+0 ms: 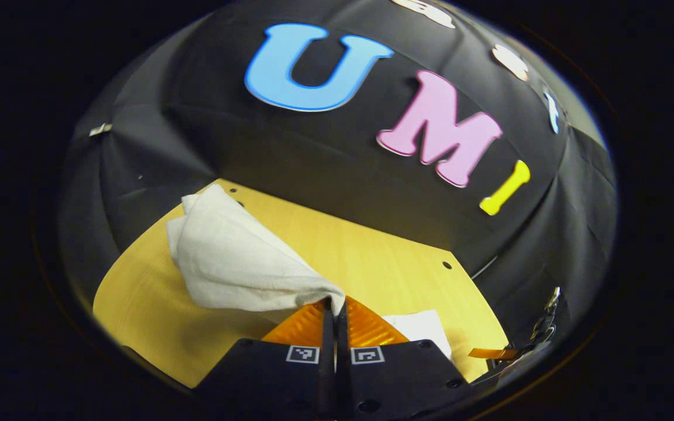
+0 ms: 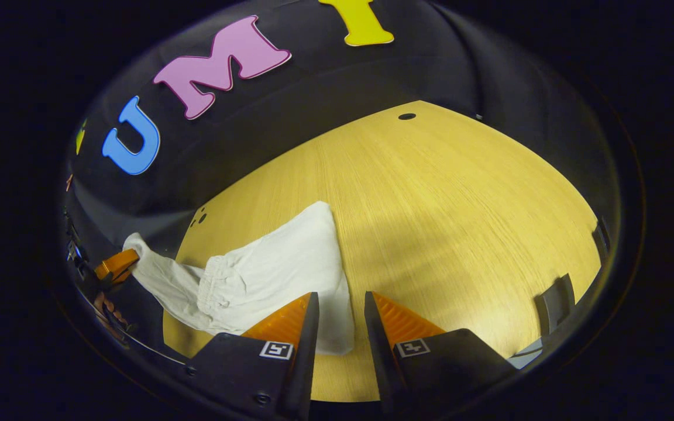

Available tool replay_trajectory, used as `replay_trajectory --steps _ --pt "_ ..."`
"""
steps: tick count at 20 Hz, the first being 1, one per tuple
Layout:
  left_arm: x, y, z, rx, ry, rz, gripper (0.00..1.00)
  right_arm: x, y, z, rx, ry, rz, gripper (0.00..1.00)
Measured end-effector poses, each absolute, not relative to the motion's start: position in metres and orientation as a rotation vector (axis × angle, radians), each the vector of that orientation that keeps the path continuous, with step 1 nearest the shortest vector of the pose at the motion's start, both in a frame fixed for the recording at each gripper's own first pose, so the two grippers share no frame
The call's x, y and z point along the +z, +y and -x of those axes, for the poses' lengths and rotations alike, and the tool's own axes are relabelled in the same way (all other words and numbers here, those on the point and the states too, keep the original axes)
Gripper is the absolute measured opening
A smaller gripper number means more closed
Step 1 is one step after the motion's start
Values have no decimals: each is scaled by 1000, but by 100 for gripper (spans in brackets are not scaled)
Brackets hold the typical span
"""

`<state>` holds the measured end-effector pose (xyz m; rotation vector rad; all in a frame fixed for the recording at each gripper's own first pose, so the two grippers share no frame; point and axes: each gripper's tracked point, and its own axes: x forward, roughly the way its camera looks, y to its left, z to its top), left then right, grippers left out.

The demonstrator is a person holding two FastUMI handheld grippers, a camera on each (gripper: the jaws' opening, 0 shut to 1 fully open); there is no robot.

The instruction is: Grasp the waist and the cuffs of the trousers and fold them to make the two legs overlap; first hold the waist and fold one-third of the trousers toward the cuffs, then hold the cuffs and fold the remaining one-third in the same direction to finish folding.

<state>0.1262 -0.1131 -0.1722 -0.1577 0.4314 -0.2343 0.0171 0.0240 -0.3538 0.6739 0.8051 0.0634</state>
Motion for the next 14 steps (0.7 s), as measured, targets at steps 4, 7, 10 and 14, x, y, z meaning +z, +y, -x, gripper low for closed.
replay_trajectory --steps 4,7,10,14 --pt "-180 -169 -127 -340 452 21 5 -357 6 -14 28 796 -704 49" --pt "-202 -205 -128 -409 481 -90 5 -358 -5 -9 -1 792 -735 49" --pt "-221 -232 -127 -464 512 -188 5 -359 -15 -4 -28 785 -758 49" --pt "-249 -258 -120 -542 527 -407 5 -363 -28 7 -59 789 -762 49"
